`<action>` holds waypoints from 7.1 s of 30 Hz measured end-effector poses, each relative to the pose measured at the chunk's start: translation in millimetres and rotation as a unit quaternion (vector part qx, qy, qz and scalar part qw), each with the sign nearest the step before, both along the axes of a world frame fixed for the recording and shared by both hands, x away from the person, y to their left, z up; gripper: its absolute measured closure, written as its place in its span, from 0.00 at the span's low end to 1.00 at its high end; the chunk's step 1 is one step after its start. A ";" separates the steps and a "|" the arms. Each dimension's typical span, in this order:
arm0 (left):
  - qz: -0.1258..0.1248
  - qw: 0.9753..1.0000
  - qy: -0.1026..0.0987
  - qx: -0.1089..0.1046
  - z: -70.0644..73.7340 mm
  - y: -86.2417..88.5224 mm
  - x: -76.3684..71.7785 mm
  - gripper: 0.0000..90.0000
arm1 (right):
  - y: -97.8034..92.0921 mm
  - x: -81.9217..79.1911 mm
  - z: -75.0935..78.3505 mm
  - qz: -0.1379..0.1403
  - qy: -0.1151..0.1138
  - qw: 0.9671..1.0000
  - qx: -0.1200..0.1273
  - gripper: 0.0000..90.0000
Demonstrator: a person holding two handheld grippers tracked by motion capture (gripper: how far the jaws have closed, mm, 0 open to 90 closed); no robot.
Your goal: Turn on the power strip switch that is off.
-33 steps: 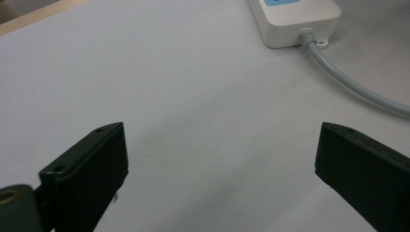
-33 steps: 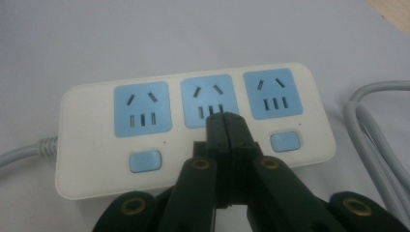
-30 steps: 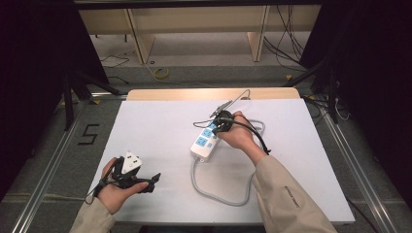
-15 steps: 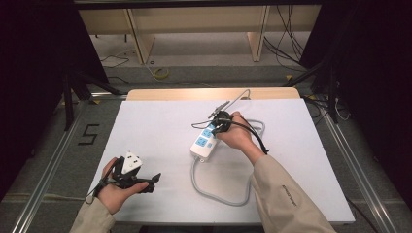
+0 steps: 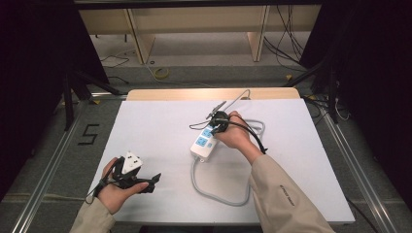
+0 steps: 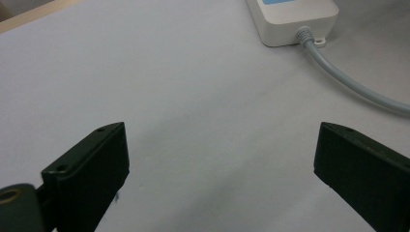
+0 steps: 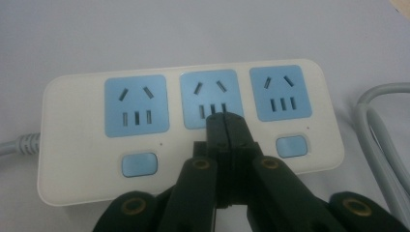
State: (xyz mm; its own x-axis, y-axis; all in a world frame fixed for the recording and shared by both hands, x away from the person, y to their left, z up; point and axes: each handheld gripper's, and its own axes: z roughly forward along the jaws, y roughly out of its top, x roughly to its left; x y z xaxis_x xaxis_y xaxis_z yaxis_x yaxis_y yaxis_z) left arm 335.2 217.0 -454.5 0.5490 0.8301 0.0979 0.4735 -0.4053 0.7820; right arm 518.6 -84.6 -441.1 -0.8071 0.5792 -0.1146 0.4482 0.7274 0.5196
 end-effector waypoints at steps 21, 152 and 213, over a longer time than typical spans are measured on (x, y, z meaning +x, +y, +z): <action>-0.002 1.000 0.000 0.002 0.4 -0.7 -0.5 0.06 | -0.6 2.1 -0.7 -0.006 0.019 1.000 0.004 1.00; 0.003 1.000 0.003 0.001 0.3 -4.1 -0.8 0.07 | -46.4 -24.3 23.9 -0.067 -0.011 0.996 0.062 0.71; 0.009 1.000 0.007 -0.005 -0.6 -4.8 -0.1 0.08 | -132.3 -72.9 38.8 -0.131 -0.033 0.982 0.130 0.58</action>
